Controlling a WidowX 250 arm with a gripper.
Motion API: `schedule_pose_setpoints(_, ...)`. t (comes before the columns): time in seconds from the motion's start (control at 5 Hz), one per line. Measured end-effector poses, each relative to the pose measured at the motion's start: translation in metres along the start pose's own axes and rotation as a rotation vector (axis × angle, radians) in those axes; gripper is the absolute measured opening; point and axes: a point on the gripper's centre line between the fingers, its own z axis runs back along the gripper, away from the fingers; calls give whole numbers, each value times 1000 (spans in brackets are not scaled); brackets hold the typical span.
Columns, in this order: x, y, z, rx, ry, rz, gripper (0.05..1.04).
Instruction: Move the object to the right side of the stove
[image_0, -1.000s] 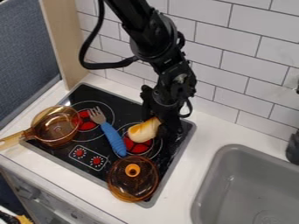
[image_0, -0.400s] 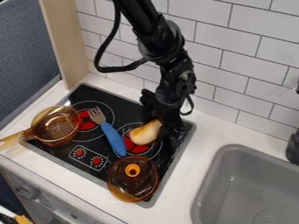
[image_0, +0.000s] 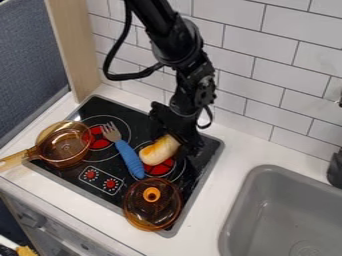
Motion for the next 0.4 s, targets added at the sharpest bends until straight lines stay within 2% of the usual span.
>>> schedule_pose_setpoints(0.2,5,6,21,-14,-46,10,1003)
schedule_pose_setpoints(0.4,6,16,44,-54,-77,35,999)
